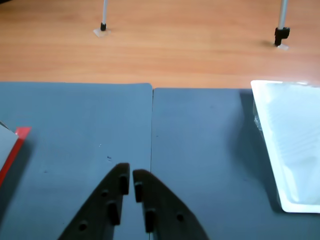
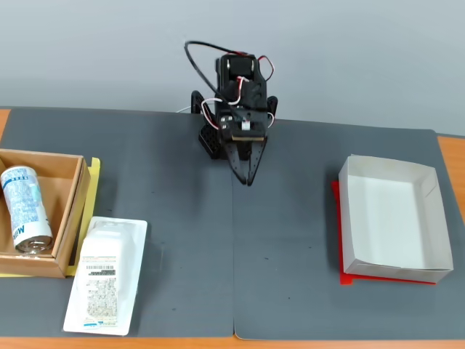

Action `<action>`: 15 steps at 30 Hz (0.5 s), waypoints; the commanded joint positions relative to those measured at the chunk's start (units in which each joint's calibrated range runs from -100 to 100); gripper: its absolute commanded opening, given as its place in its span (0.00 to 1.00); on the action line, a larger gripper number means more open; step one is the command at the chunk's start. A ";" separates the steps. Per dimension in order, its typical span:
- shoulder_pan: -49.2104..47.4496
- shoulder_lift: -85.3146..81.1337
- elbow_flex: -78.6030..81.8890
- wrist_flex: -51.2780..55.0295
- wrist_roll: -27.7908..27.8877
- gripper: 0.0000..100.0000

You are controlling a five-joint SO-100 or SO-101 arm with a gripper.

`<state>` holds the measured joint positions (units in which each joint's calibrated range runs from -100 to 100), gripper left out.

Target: Pick the can and put it in the brown box

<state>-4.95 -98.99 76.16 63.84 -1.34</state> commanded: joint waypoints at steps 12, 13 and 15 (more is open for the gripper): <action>0.73 -0.68 21.76 -7.99 -0.12 0.01; 0.73 -0.84 21.76 -7.81 -0.12 0.01; 0.73 -0.84 21.67 -7.12 -0.17 0.01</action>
<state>-4.58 -99.07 97.82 57.01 -1.34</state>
